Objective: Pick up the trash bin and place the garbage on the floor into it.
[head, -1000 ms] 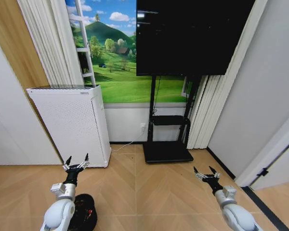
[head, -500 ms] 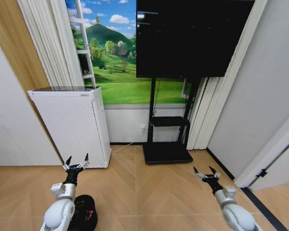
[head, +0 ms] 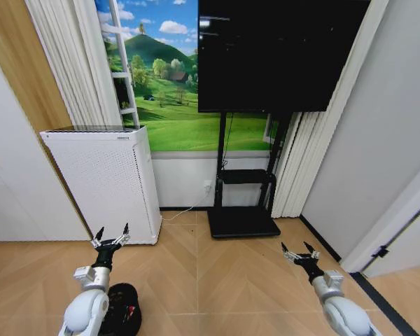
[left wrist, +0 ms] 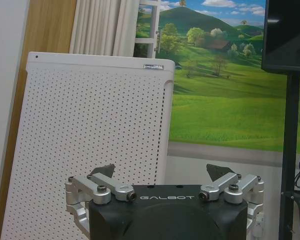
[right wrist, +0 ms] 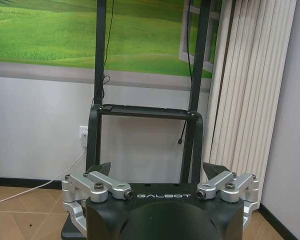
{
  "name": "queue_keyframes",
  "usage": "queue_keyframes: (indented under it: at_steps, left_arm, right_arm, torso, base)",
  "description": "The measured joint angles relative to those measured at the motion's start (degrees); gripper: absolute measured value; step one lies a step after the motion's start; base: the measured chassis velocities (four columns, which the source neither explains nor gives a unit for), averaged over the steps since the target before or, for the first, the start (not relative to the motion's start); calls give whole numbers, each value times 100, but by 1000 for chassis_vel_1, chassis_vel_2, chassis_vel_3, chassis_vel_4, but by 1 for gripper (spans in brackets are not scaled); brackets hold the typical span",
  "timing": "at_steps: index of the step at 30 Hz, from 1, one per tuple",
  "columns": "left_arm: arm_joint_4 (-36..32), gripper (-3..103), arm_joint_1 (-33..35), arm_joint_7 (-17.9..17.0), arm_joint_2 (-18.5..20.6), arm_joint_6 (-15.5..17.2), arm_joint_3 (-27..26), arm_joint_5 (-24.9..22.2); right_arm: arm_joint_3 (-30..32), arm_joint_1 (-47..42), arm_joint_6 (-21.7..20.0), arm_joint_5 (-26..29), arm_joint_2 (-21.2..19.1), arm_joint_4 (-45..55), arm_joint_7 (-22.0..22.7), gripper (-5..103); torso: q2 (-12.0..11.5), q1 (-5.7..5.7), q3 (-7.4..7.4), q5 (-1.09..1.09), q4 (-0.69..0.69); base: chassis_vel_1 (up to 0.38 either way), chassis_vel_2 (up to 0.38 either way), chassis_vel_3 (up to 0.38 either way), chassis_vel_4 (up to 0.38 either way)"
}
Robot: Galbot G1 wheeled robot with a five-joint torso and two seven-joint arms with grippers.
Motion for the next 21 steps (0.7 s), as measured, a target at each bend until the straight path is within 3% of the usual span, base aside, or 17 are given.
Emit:
queue_keyframes:
  at_steps: [9,21]
  left_arm:
    - [0,100,0,0,0,0,0,0]
    - [-1,100,0,0,1,0,0,0]
  right_arm:
    - [0,0,0,0,0,0,0,100]
    - [0,0,0,0,0,0,0,100]
  torso:
    - [-12,-3,-6,0,1]
    - [-21,-10,-13,4,-1]
  base:
    - [30,-33,-43,39]
    - [204,-200,-198,200]
